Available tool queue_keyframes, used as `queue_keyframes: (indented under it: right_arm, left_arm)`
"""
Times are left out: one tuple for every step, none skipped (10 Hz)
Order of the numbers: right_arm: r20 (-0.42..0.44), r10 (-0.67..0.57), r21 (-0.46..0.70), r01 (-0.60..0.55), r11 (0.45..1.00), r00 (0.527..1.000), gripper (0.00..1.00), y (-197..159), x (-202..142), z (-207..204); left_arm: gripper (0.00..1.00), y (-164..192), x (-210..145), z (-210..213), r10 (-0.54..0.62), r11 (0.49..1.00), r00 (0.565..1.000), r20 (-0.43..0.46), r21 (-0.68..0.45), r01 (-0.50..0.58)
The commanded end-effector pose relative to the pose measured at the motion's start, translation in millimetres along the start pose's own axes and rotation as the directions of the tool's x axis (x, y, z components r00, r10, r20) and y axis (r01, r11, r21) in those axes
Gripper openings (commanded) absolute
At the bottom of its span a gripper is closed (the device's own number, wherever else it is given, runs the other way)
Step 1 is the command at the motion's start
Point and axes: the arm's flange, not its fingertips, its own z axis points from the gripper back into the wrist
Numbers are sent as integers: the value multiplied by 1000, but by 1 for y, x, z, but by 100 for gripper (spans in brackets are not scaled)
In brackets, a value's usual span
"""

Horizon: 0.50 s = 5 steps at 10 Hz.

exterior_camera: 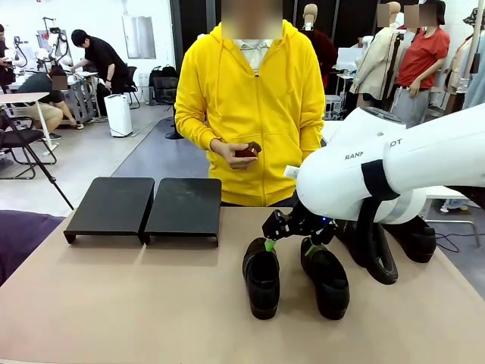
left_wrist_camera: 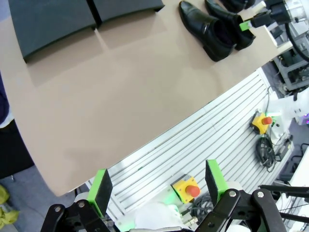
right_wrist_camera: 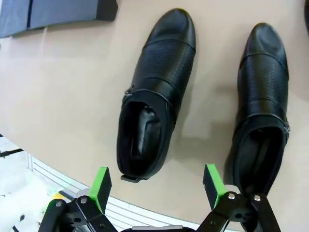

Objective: Organize the shoes by placing them on the stand.
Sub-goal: Pick up one Shoe and place it in the middle of the table.

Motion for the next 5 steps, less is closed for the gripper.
queue_keyframes:
  right_arm:
    - [-81,43,-40,-46,998,996,100,14,10,-29]
    - [-96,8,-71,-15,997,995,100,15,14,-40]
    - [-97,-54,-120,42,992,994,100,14,19,-52]
    - [-138,-48,-106,33,994,989,100,15,23,-68]
    - [-150,-74,-112,57,992,986,100,15,26,-81]
  left_arm:
    - [100,1,-1,2,-12,1000,1000,3,-12,12]
    - [100,1,-1,2,-12,1000,1000,3,-12,12]
    - [100,1,-1,2,-12,1000,1000,3,-12,12]
    - [100,1,-1,2,-12,1000,1000,3,-12,12]
    - [100,1,-1,2,-12,1000,1000,3,-12,12]
